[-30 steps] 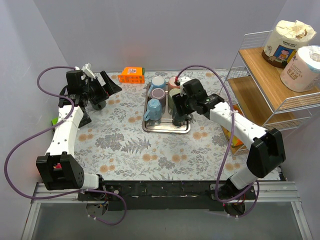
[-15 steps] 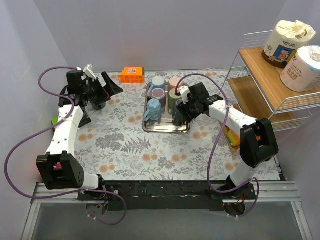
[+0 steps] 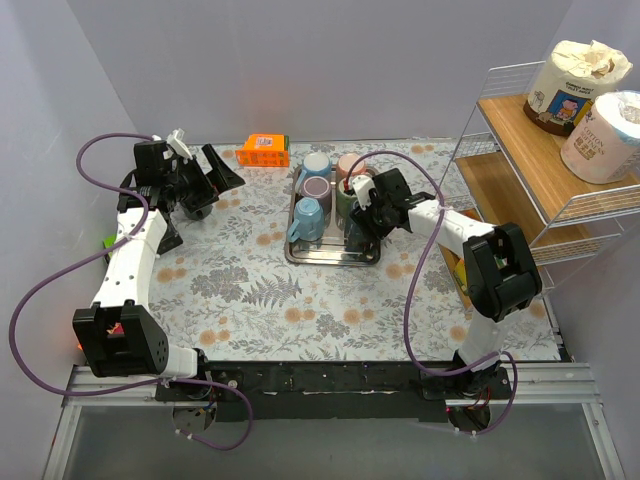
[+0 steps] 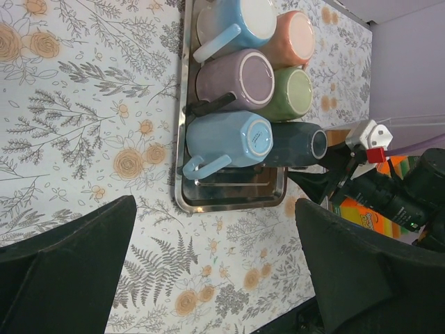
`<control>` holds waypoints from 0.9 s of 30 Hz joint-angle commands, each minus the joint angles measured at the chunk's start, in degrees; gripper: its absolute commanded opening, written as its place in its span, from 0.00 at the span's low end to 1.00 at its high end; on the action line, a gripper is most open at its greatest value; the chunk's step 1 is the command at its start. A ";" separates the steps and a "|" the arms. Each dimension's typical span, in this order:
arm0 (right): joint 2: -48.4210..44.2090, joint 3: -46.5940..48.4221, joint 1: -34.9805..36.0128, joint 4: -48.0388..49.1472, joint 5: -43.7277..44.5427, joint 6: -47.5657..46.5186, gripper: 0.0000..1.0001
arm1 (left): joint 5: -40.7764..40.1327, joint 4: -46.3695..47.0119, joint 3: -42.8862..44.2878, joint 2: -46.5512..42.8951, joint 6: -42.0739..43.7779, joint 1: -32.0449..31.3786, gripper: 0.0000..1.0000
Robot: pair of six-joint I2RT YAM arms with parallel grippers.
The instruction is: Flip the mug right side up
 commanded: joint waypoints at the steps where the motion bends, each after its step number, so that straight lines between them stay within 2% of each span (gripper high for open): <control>1: -0.09 -0.12 -0.68 3.17 -1.28 -1.59 0.56 | -1.66 -1.12 1.82 -0.51 0.99 0.05 0.98; 11: -2.11 -2.06 -0.59 4.84 2.05 -1.50 0.26 | -1.75 -0.50 0.59 -1.04 0.81 0.05 0.98; 13: -1.84 -2.32 -0.68 4.66 2.06 -1.59 0.04 | -1.84 -0.41 0.58 -1.13 0.98 0.05 0.98; 14: -2.02 -2.58 -0.59 4.66 1.88 -1.85 0.01 | -1.92 -0.58 0.76 -1.13 1.07 0.05 0.98; 21: -6.23 -4.61 -0.59 4.49 -0.84 -2.29 0.01 | 0.18 0.02 1.20 -1.30 0.63 -0.04 0.98; 27: -10.89 -0.40 -0.68 -0.76 -7.08 6.13 0.01 | 4.22 2.40 -0.20 -2.01 -0.68 0.05 0.98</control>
